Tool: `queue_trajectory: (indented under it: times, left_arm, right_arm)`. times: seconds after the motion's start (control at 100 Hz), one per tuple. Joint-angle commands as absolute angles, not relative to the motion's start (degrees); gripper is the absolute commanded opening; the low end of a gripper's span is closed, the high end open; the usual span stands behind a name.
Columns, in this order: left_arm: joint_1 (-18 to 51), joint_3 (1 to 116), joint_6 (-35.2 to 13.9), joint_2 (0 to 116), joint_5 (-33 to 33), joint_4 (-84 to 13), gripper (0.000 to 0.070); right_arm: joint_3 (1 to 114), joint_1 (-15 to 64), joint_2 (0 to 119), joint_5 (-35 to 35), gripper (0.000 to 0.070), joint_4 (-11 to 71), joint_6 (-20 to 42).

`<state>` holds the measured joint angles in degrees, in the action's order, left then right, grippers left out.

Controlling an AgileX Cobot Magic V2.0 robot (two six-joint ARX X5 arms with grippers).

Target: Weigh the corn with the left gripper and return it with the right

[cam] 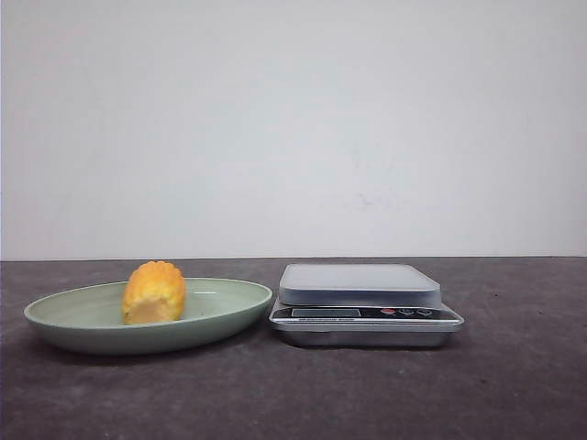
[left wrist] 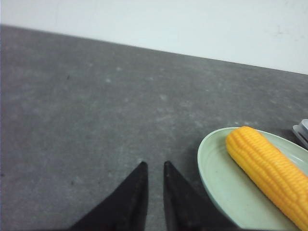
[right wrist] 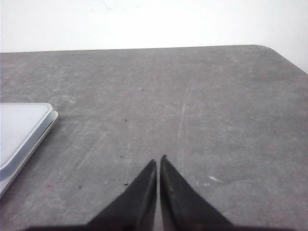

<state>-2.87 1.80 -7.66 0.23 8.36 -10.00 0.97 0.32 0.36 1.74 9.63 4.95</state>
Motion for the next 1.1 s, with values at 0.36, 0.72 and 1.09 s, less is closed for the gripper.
queue_trajectory:
  times: [0.36,0.72,1.09]
  left_arm:
    - [-3.0,0.8,-4.1,0.2,6.9,-10.3,0.0012]
    - [-3.0,0.8,-4.1,0.2,7.0,-10.3,0.0012]
    - [-3.0,0.8,-4.1,0.2,7.0,-10.3,0.0012]
  right_arm:
    - [0.8,0.3,0.2,1.5,0.0007,9.0,5.0]
    - [0.8,0.3,0.2,1.5,0.0006,9.0,5.0]
    - [0.8,0.3,0.2,1.5,0.0006,9.0,5.0]
